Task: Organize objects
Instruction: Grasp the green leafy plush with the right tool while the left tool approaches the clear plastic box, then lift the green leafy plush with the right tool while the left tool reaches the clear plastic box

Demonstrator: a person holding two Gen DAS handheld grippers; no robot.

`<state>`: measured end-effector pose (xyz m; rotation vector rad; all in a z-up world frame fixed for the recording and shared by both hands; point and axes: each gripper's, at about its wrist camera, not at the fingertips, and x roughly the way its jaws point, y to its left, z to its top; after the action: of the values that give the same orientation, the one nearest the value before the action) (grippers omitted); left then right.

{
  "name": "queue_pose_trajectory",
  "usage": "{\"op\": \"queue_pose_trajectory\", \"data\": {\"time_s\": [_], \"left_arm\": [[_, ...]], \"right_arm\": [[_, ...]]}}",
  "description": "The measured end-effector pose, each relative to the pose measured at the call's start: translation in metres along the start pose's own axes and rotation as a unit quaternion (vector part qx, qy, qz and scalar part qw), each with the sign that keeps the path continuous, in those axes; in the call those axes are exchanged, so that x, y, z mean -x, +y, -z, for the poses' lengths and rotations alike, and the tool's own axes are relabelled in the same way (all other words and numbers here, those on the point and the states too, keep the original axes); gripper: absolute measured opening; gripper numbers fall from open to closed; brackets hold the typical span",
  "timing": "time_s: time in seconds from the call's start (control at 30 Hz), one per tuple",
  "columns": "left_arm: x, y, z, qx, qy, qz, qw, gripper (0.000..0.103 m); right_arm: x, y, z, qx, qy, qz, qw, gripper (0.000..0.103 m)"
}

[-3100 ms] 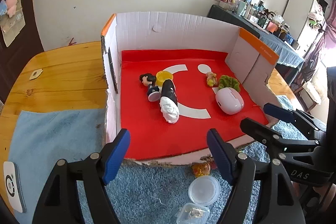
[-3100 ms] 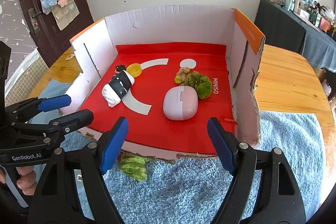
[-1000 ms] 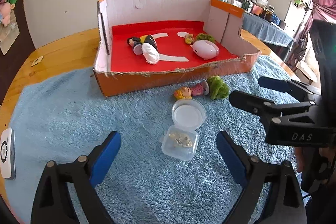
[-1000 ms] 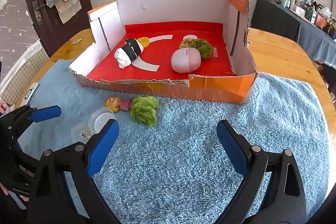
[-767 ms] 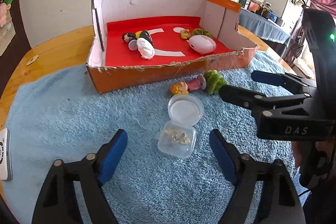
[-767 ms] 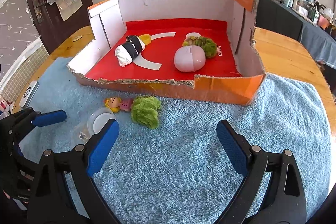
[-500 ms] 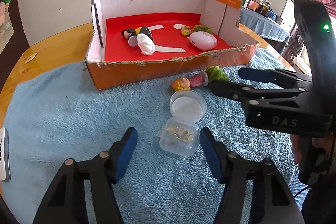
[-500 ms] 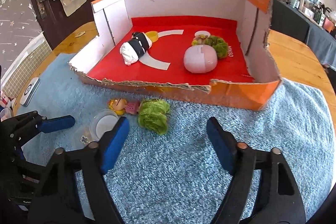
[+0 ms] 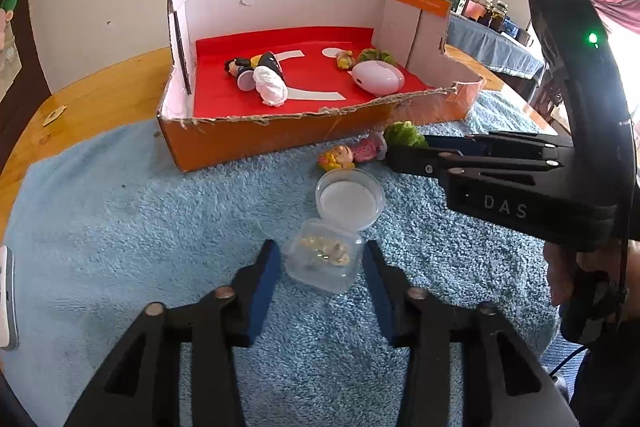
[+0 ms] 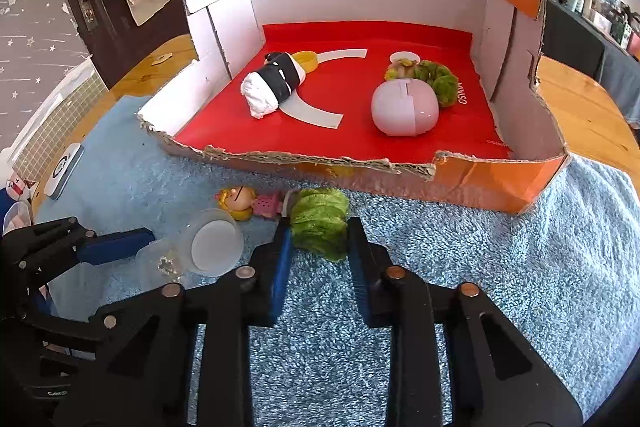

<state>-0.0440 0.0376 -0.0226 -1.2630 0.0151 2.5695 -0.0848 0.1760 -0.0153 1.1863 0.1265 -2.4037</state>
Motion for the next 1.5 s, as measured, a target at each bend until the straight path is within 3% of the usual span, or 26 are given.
{"op": "queue_pose_trajectory", "data": {"time_s": [0.77,1.5], "left_arm": [[0.022,0.003,-0.002,0.017,-0.020,-0.001,0.9997,0.043],[0.035,0.004,-0.037,0.022,-0.058,0.000,0.9981,0.043]], "right_arm": [[0.024,0.002,0.016,-0.021,-0.016,-0.030,0.999,0.024],[0.049,0.003,-0.001,-0.014,-0.046,-0.040,0.998,0.024]]}}
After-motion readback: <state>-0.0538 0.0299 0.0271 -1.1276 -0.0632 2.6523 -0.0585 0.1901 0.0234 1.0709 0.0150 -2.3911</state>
